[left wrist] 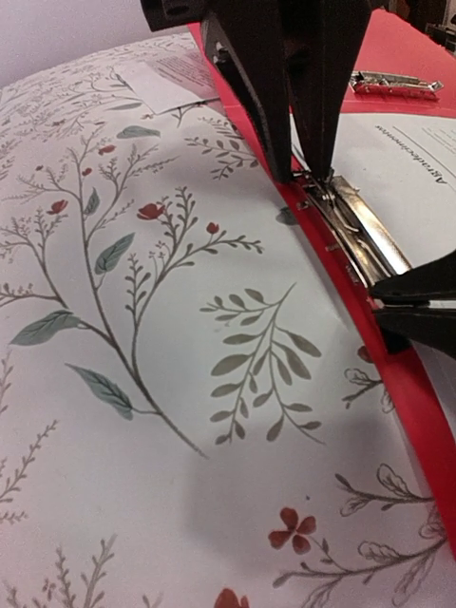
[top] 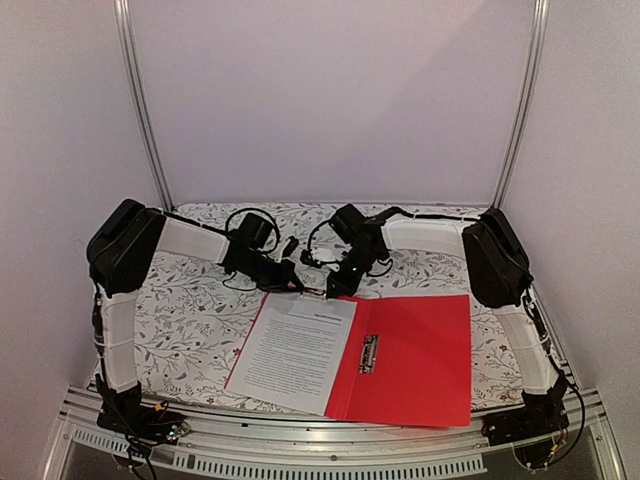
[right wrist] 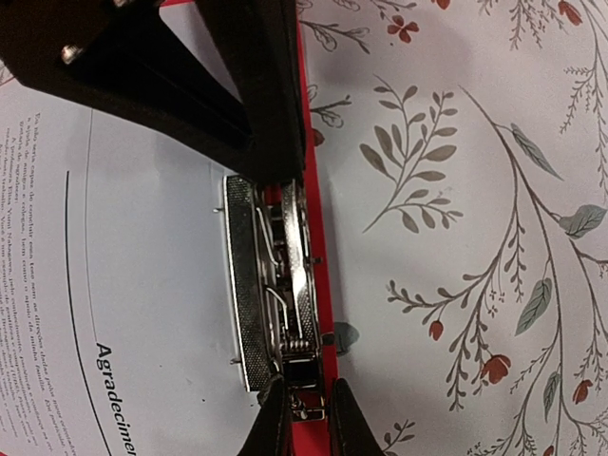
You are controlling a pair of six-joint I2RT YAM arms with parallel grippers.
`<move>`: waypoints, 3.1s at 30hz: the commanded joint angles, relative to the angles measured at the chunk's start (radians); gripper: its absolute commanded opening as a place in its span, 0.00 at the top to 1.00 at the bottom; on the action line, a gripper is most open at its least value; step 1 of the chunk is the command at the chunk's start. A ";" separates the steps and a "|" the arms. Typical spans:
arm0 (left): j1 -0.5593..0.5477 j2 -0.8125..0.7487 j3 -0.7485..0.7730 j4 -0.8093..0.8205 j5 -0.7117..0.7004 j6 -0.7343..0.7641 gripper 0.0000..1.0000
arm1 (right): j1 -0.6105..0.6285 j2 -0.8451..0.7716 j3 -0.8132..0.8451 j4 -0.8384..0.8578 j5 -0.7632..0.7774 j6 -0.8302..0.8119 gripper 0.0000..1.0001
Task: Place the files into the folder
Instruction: Close the spring clip on the folder at the center of the board, then adjust the folder at the center of the board.
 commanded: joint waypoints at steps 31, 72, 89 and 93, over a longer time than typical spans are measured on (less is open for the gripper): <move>-0.011 0.160 0.107 -0.209 -0.088 0.014 1.00 | 0.032 0.087 0.023 -0.194 0.054 -0.221 1.00; -0.010 -0.032 -0.075 0.015 0.125 -0.014 0.94 | 0.031 0.113 0.080 -0.246 0.064 -0.259 1.00; 0.014 -0.137 -0.139 0.023 0.103 -0.004 0.64 | 0.019 0.119 0.109 -0.251 0.056 -0.269 1.00; 0.030 -0.214 -0.197 0.043 0.076 -0.005 0.58 | 0.018 0.127 0.146 -0.266 0.056 -0.288 1.00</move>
